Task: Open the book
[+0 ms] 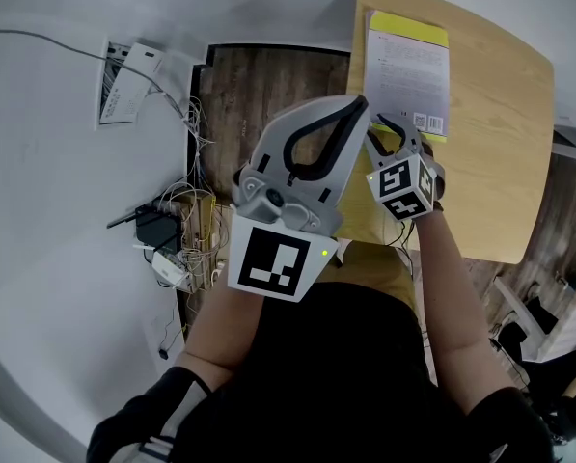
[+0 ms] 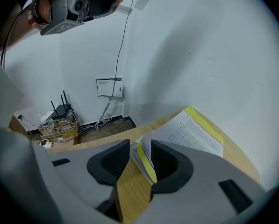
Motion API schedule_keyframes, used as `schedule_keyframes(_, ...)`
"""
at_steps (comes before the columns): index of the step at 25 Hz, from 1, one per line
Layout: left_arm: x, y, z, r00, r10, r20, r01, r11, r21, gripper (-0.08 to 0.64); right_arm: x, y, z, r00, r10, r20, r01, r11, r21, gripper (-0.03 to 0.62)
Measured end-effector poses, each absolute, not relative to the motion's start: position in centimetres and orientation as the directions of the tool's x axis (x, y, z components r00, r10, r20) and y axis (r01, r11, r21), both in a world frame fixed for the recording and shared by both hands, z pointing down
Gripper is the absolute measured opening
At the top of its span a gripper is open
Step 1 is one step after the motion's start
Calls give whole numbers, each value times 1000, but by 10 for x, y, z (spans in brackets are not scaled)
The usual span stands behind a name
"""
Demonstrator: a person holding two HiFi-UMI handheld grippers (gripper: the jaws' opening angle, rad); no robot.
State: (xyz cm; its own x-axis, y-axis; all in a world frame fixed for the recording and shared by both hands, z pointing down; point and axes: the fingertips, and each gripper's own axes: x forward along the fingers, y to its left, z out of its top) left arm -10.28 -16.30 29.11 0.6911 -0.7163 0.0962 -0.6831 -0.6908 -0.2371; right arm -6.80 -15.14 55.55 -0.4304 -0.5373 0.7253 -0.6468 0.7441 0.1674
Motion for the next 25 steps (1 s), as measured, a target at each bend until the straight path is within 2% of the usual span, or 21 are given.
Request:
schedule_keyframes(5,-106,-166,292,688,-719,97,-687,-688,-234,11,-71,-149,564,-438,-513,738,-641,754,143,143)
schedule_keyframes(11,-108,-166,294,688,-718,100,-685,-690,-235,11,-68,-149,560,-437,-541,718,-669,729,142,75)
schedule_keyframes(20,-105,-167,297,695,-711,105,-678,-697,-232,11,-72,-145,559,-418,-556,719,-623,751,219,76)
schedule_keyframes(25,-104,-167,300,696,-710,110,-678,-700,-226,11,-74,-143,558,-452,-535,714,-615,767,185,102)
